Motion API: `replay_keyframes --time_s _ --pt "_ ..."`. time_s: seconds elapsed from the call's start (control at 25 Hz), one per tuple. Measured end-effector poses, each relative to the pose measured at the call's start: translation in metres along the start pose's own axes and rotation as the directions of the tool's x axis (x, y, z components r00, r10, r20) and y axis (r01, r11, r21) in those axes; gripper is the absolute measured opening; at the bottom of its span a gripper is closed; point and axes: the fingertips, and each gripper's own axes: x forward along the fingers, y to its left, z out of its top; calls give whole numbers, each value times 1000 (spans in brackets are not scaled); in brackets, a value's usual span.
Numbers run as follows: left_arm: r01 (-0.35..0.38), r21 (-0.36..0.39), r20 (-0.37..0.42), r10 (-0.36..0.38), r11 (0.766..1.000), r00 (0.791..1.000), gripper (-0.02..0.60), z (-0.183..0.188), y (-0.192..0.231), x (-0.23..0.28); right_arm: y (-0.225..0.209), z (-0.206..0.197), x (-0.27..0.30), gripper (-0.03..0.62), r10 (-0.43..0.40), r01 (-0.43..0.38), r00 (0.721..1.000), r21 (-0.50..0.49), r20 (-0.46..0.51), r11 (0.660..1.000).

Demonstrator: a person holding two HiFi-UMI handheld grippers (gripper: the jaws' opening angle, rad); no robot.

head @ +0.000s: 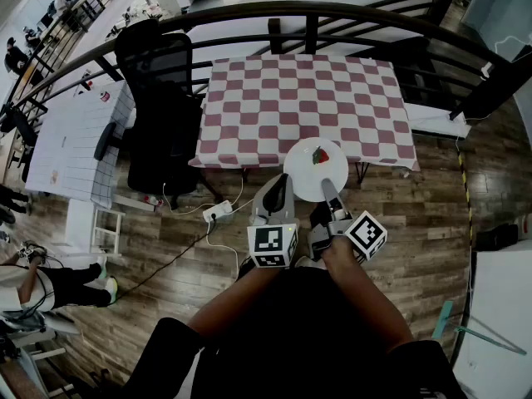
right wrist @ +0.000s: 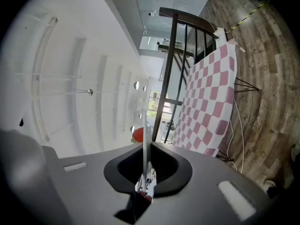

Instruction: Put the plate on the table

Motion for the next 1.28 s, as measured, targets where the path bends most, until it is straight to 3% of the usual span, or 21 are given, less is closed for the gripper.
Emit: replay_keyframes --time_s 0.28,0.44,0.68,0.76,0.88,1.04,1.16,1.28 --pt "-22 1 7 22 1000 1000 9 -4 -11 -9 0 11 -19 15 37 -37 999 -18 -9 999" --pt "-40 5 8 40 999 999 9 -11 -12 -15 -18 15 -35 17 -15 14 1000 -58 -18 998" --pt "-42 11 5 42 999 999 9 -19 -6 -16 -24 23 -40 17 9 -9 1000 -32 3 999" --pt "-39 7 -3 39 999 999 9 -24 -4 -10 -28 29 -40 15 -4 5 1000 -36 12 999" --pt "-32 -2 -12 32 999 999 9 -28 -1 0 -21 35 -32 15 43 -42 999 -19 30 999" --pt "-14 -2 -9 14 1000 1000 9 -28 4 20 -34 44 -22 15 -11 12 999 -38 34 999" --pt "-1 -14 -18 1 1000 1000 9 -30 8 40 -35 52 -2 15 4 -4 999 7 46 1000" --pt "12 -16 -24 -12 1000 1000 9 -33 13 60 -37 60 19 15 -8 9 999 -14 32 1000"
